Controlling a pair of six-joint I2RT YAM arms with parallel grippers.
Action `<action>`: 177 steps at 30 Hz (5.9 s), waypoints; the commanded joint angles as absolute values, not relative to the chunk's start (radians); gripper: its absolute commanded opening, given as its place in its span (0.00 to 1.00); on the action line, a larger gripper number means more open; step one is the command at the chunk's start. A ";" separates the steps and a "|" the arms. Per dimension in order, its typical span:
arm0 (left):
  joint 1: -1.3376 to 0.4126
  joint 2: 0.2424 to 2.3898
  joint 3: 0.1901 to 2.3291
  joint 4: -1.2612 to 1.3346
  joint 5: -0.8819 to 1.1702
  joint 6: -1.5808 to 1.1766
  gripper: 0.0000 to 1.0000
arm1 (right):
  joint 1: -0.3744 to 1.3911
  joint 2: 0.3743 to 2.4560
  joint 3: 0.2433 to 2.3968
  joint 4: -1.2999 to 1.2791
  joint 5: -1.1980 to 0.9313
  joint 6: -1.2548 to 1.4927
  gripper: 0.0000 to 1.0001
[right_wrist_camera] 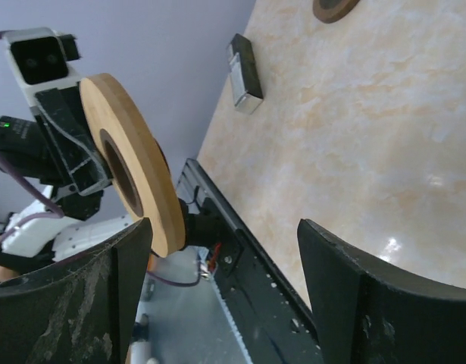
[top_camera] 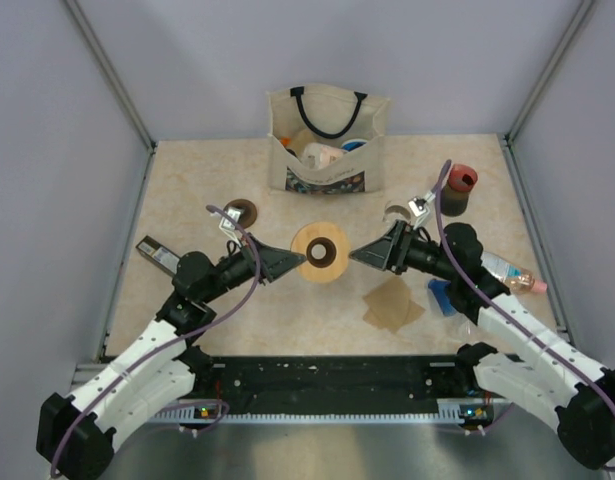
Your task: Place the coffee filter in the dripper
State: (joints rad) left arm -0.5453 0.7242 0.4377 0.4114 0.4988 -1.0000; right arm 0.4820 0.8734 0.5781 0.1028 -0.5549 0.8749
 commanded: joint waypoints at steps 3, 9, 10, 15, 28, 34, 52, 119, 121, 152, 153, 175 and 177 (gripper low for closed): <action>-0.554 0.715 0.426 0.528 0.460 -1.072 0.00 | 0.482 0.882 0.517 0.508 -0.620 1.107 0.75; -0.560 0.747 0.426 0.578 0.469 -1.101 0.00 | 0.486 0.905 0.488 0.595 -0.621 1.157 0.74; -0.561 0.756 0.426 0.600 0.475 -1.114 0.00 | 0.491 0.916 0.491 0.597 -0.620 1.154 0.74; -0.574 0.775 0.433 0.617 0.483 -1.120 0.00 | 0.531 0.988 0.494 0.696 -0.627 1.172 0.64; -0.581 0.744 0.514 0.364 0.390 -1.003 0.99 | 0.549 1.072 0.524 0.838 -0.629 1.238 0.00; -0.581 0.621 0.561 0.043 0.148 -0.879 0.99 | 0.396 0.977 0.587 0.522 -0.604 1.149 0.00; -0.581 0.555 0.592 -0.235 -0.170 -0.799 0.99 | -0.038 1.061 0.689 0.281 -0.658 1.198 0.00; -0.580 0.574 0.578 -0.244 -0.121 -0.802 0.99 | -0.089 1.250 0.672 0.160 -0.453 0.976 0.59; -0.580 0.574 0.583 -0.250 -0.127 -0.802 0.99 | -0.089 1.247 0.670 0.160 -0.451 0.973 0.60; -0.580 0.597 0.606 -0.379 -0.236 -0.764 0.99 | 0.055 0.741 0.793 -0.556 -0.013 0.506 0.98; -0.580 0.600 0.607 -0.379 -0.232 -0.764 0.99 | 0.087 0.727 0.807 -0.584 0.030 0.500 0.98; -0.580 0.592 0.609 -0.531 -0.394 -0.822 0.99 | 0.586 0.805 0.683 -0.486 0.208 0.483 0.96; -0.580 0.598 0.607 -0.529 -0.388 -0.824 0.99 | 0.586 0.790 0.687 -0.537 0.245 0.503 0.96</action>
State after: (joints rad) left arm -0.5785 0.5980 0.5705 -0.5106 -0.3462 -0.8051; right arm 0.5743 0.8230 0.6743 -0.5030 0.1505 0.4816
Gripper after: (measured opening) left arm 0.990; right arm 0.965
